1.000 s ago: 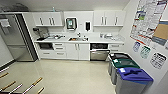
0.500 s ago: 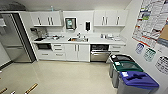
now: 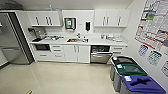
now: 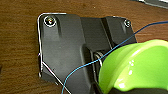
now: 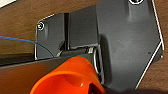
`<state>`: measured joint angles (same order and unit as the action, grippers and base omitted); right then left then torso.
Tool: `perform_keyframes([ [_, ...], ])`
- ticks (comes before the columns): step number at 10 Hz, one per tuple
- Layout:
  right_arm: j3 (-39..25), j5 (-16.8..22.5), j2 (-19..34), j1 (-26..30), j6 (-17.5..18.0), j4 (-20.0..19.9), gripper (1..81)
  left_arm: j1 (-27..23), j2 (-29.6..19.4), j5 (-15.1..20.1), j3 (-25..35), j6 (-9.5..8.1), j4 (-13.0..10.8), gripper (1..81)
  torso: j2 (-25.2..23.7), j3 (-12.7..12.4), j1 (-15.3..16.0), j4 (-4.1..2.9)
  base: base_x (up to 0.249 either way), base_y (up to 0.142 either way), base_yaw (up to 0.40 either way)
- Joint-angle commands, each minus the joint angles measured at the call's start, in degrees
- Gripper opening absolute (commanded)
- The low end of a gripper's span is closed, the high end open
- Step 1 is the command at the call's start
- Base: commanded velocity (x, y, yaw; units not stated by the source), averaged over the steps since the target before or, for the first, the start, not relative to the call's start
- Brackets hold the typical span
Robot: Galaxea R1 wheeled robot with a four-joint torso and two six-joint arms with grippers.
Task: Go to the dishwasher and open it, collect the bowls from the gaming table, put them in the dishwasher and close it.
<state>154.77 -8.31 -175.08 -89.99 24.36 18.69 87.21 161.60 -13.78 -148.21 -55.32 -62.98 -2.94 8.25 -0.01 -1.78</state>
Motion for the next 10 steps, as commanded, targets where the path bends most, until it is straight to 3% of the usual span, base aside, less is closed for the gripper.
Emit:
perform_keyframes([
  [1, -0.4, 2.7, -0.3, 1.8, -0.3, 0.6, 1.0, -1.9, -1.2, 1.6, -0.1, 0.13, -0.2, 1.0, 0.0, 0.0, 0.0, 0.0, 0.189, 0.0, 0.0],
  [10, -0.4, 2.7, -0.3, 1.8, -0.3, 0.6, 1.0, -1.9, -1.3, 1.6, -0.1, 0.13, 0.0, 1.0, 0.0, 0.0, 0.0, 0.0, 0.14, 0.0, 0.0],
])
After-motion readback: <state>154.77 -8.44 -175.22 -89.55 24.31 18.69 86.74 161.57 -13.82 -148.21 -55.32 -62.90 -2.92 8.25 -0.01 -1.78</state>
